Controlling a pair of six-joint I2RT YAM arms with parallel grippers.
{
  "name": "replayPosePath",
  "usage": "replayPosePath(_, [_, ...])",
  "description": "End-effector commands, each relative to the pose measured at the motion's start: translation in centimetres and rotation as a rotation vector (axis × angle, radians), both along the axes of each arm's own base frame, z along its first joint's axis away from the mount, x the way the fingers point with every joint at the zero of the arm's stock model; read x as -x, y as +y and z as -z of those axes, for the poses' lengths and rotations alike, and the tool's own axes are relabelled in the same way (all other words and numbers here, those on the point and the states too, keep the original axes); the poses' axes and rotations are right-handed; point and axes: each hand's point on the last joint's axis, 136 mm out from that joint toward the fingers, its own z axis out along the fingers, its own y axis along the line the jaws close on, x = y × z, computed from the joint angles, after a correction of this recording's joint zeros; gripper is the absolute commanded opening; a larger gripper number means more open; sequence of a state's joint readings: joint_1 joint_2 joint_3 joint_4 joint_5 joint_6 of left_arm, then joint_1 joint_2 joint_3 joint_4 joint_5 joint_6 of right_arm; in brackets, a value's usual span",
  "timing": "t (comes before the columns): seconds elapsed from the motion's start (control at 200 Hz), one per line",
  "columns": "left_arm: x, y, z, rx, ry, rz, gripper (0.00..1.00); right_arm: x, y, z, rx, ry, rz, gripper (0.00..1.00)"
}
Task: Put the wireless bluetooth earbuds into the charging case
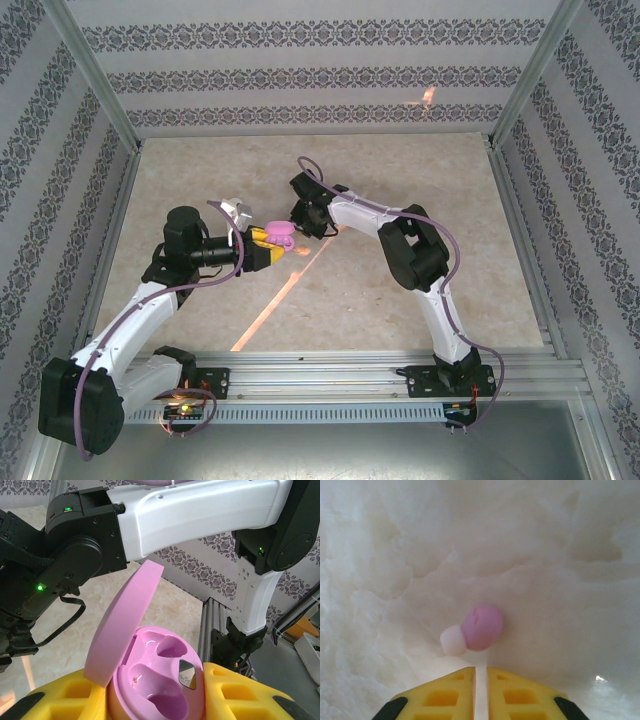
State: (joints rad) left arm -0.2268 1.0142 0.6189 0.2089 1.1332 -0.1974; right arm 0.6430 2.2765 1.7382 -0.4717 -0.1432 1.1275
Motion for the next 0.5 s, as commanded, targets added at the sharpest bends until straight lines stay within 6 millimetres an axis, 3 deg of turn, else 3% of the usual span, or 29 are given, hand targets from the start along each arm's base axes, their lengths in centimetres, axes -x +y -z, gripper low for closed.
replayPosePath(0.0, [0.5,0.2,-0.8,0.012,-0.045,0.016,0.25,0.4,-1.5,0.7,0.055,0.018,-0.034,0.13])
replayPosePath(0.275, [0.4,0.3,-0.7,0.007,-0.046,0.013,0.25,3.1,-4.2,-1.0,0.071,0.014,-0.114,0.13])
replayPosePath(0.495, [-0.1,0.2,-0.7,0.006,-0.048,0.01,0.25,2.9,-5.4,-3.7,0.071,-0.038,-0.142,0.14])
